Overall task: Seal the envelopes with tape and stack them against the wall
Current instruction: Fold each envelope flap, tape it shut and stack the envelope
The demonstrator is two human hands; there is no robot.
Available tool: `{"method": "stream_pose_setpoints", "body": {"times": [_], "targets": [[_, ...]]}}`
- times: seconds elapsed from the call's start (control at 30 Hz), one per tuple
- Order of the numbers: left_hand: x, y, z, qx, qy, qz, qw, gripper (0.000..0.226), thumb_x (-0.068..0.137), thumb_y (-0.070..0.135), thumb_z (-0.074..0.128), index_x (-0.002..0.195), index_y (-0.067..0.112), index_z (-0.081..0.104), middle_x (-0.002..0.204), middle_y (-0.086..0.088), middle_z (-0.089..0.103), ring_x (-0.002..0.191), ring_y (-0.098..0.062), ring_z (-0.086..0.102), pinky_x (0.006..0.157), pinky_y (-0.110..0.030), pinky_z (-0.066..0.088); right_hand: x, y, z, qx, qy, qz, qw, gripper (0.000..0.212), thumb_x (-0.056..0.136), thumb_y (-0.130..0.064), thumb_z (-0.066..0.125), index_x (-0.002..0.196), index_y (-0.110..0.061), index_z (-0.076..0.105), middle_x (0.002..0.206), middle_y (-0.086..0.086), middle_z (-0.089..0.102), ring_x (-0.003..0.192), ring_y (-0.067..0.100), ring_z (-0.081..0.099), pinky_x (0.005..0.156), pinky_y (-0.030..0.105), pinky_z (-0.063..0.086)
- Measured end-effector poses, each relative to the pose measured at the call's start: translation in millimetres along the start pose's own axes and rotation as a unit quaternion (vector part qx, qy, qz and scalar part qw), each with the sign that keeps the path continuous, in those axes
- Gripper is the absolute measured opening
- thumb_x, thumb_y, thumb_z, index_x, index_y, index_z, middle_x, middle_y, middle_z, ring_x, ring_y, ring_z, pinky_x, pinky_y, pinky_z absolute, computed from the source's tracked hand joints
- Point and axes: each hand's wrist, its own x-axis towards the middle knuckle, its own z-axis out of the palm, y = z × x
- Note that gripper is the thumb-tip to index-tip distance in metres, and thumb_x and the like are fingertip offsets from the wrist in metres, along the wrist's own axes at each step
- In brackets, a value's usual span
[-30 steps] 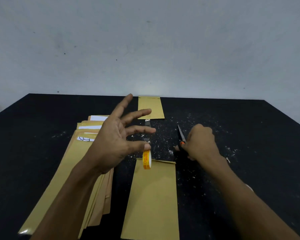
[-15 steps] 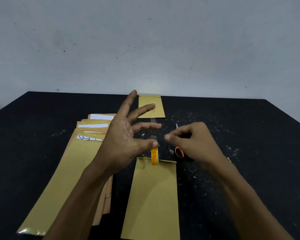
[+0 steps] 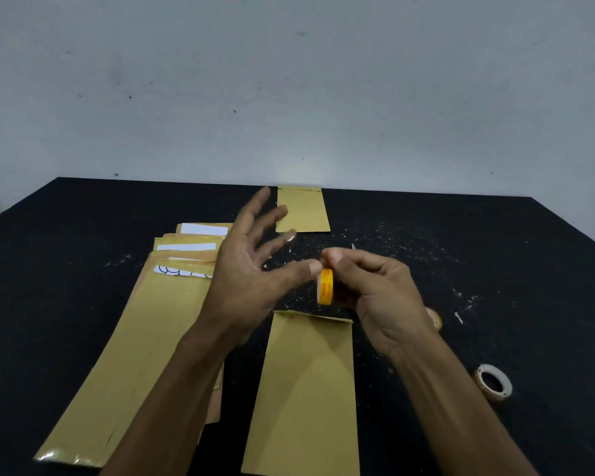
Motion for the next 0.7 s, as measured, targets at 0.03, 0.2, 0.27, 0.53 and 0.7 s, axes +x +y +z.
{"method": "stream_pose_setpoints", "body": {"times": [0.03, 0.2, 0.27, 0.53, 0.7], "targets": [[-0.3, -1.1, -1.3, 0.034, 0.016, 0.005, 0.999, 0.104, 0.057, 0.028, 0.089, 0.147, 0.035, 0.038, 0.143, 0.013, 0.051, 0.124, -0.01, 0.059, 0.092, -0.04, 0.057, 1.6, 0.3, 0.0, -0.009, 0.021, -0.01, 1.0, 0.014, 0.078, -0.019, 0.073, 0.088, -0.01, 0.079, 0.084, 0.009, 0.076, 0.072, 0.015, 0.068, 0.061, 0.025, 0.058], [-4.7, -8.4, 4.6, 0.311, 0.006, 0.006, 0.95, 0.072, 0.045, 0.07, 0.078, 0.105, 0.033, 0.065, 0.14, 0.017, 0.049, 0.123, -0.001, 0.049, 0.097, -0.041, 0.052, 17.9, 1.9, 2.3, -0.081, 0.086, -0.02, 0.993, 0.006, 0.087, -0.012, 0.074, 0.089, -0.009, 0.078, 0.073, 0.002, 0.076, 0.062, 0.006, 0.068, 0.057, 0.021, 0.056], [-4.5, -16.4, 11.3, 0.395, -0.02, -0.007, 0.918, 0.066, 0.049, 0.069, 0.081, 0.1, 0.029, 0.069, 0.148, 0.008, 0.045, 0.132, -0.009, 0.043, 0.104, -0.038, 0.043, 27.7, 7.4, 4.5, -0.11, 0.108, -0.014, 0.988, 0.005, 0.087, -0.012, 0.075, 0.086, -0.01, 0.078, 0.071, 0.0, 0.075, 0.061, 0.003, 0.068, 0.059, 0.023, 0.058], [18.1, -26.2, 20.8, 0.502, 0.022, -0.032, 0.864, 0.021, 0.089, 0.04, 0.069, 0.094, 0.021, 0.073, 0.141, 0.003, 0.052, 0.121, -0.015, 0.052, 0.089, -0.034, 0.046, 70.9, 27.5, -1.0, -0.358, 0.083, 0.014, 0.93, 0.013, 0.088, -0.014, 0.075, 0.076, -0.013, 0.079, 0.069, 0.01, 0.074, 0.058, 0.017, 0.07, 0.053, 0.027, 0.058], [31.6, -31.5, 21.2, 0.558, -0.042, -0.066, 0.826, 0.028, 0.089, 0.045, 0.067, 0.1, 0.02, 0.07, 0.124, 0.0, 0.054, 0.102, -0.017, 0.056, 0.086, -0.047, 0.052, 97.0, 39.6, -3.3, -0.499, 0.078, 0.033, 0.862, 0.015, 0.088, -0.011, 0.074, 0.074, -0.014, 0.077, 0.064, 0.01, 0.071, 0.046, 0.016, 0.067, 0.046, 0.028, 0.057]]}}
